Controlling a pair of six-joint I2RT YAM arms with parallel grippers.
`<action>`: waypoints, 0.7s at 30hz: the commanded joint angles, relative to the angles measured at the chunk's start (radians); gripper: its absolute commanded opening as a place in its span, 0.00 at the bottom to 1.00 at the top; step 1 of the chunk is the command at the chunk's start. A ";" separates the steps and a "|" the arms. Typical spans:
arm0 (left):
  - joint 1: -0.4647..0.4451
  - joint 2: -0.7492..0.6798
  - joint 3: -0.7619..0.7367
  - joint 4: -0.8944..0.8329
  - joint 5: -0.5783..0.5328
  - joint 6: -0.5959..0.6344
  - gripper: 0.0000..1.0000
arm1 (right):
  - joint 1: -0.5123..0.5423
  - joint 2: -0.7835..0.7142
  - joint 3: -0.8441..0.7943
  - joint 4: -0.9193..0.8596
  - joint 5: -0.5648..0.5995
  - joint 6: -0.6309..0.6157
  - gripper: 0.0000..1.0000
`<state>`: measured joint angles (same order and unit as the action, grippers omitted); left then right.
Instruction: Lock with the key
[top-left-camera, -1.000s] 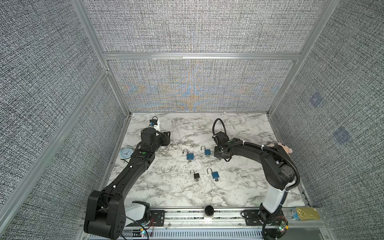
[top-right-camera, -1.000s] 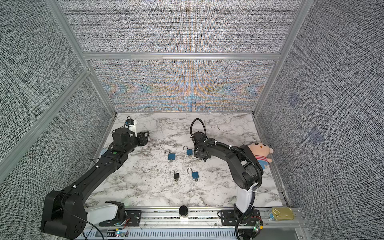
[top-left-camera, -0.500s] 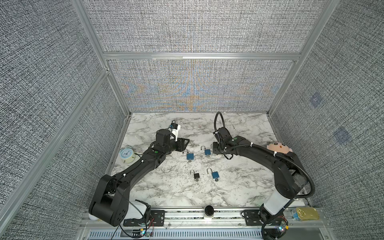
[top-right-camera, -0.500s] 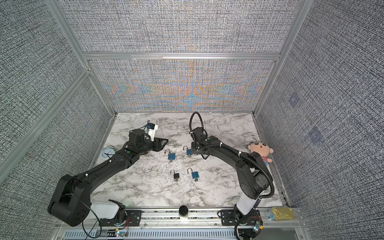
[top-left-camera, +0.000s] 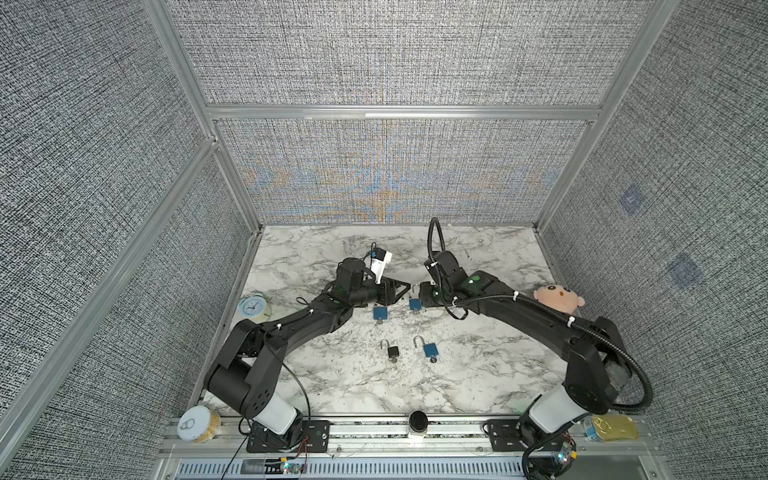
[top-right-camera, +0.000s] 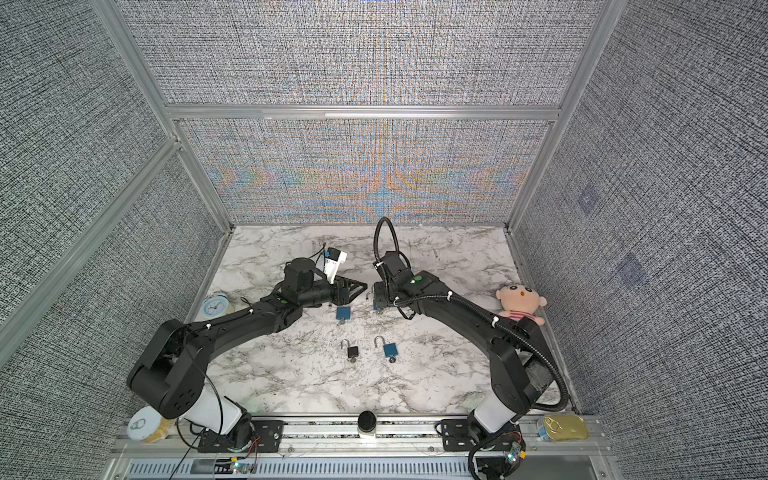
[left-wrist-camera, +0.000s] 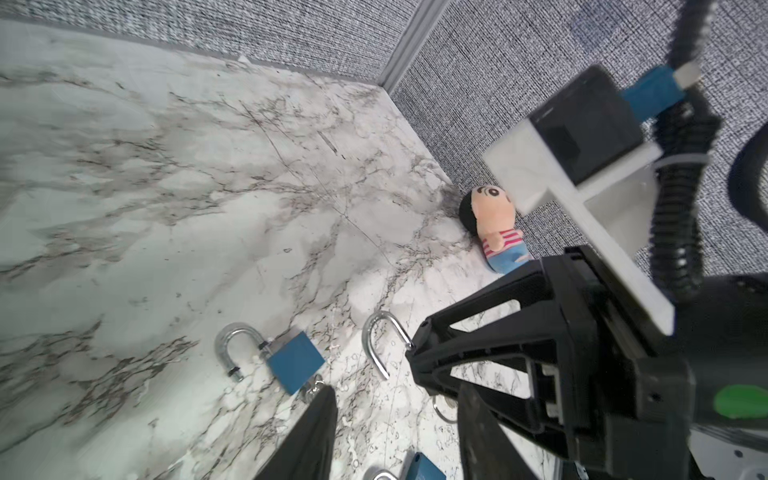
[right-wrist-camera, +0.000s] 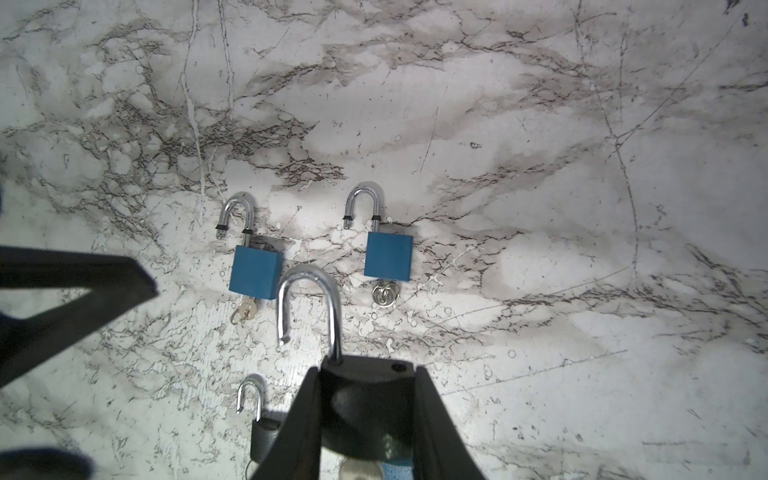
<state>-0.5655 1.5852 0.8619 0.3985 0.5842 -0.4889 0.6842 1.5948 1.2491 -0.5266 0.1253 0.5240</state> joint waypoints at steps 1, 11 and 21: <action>-0.001 0.025 0.000 0.104 0.049 -0.047 0.49 | 0.005 -0.013 0.010 -0.009 -0.004 0.010 0.24; -0.008 0.084 0.012 0.157 0.054 -0.072 0.45 | 0.018 -0.015 0.025 -0.025 -0.003 0.002 0.24; -0.014 0.114 0.021 0.185 0.062 -0.086 0.40 | 0.025 -0.009 0.041 -0.033 0.000 0.001 0.24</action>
<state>-0.5774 1.6947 0.8768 0.5457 0.6296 -0.5659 0.7074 1.5848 1.2778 -0.5499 0.1226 0.5232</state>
